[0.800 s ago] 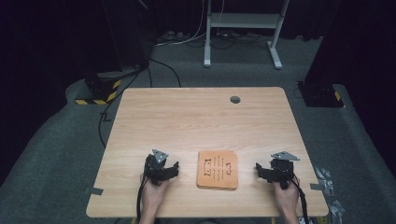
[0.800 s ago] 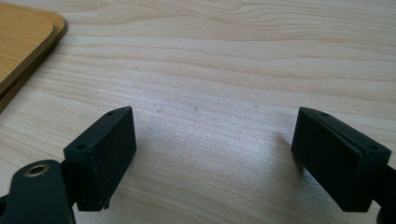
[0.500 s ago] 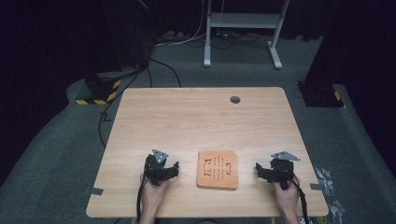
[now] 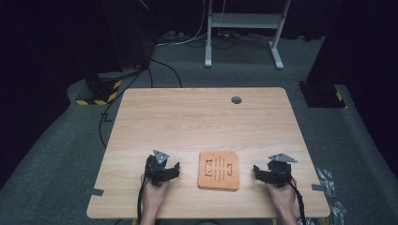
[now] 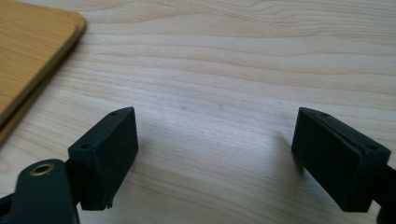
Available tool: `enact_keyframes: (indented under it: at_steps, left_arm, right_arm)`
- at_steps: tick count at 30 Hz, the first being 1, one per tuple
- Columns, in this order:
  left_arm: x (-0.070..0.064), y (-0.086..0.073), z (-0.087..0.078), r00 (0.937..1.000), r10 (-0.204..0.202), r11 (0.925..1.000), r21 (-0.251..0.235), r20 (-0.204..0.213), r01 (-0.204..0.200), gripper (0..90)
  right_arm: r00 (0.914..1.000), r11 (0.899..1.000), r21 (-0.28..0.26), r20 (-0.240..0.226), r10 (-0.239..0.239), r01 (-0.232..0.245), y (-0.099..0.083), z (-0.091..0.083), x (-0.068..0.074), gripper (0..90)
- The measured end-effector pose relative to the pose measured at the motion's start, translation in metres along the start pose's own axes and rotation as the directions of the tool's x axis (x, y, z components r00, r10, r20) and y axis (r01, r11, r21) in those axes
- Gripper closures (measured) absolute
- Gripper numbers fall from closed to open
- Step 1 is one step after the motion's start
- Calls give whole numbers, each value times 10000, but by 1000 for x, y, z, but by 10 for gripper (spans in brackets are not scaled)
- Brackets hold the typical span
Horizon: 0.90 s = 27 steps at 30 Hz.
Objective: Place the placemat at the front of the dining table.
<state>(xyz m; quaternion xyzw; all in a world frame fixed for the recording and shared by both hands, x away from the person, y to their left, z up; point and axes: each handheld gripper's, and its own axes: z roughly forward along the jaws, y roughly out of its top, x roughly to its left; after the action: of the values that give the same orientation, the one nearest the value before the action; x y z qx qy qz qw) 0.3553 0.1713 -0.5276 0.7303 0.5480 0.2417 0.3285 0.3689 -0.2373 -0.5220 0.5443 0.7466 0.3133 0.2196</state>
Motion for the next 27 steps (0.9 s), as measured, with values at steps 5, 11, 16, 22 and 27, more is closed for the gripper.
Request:
enact_keyframes:
  at_steps: [5, 11, 16, 22, 27]
  left_arm:
    - [0, 0, 0, 10000, 4, 10000, 6, 7, -4, 235]
    - [0, 0, 0, 10000, 27, 10000, 31, 16, -27, 235]
    - [0, 0, 0, 10000, 24, 10000, 34, 19, -24, 233]
    - [0, 0, 0, 10000, -27, 10000, 28, 12, 27, 233]
    - [1, 0, 0, 10000, 35, 10000, 37, 38, -35, 231]
  right_arm:
    - [9996, 10000, 0, -296, 0, 0, 4, 4, 14, 140]
    - [9987, 9999, -73, -489, -130, 127, 8, 5, 24, 150]
    - [9976, 9996, -91, -636, -282, 277, 9, 7, 31, 158]
    - [9967, 9981, -152, -528, -611, 603, 12, 5, 41, 164]
    - [9960, 9976, -223, -589, -666, 654, 15, 5, 45, 168]
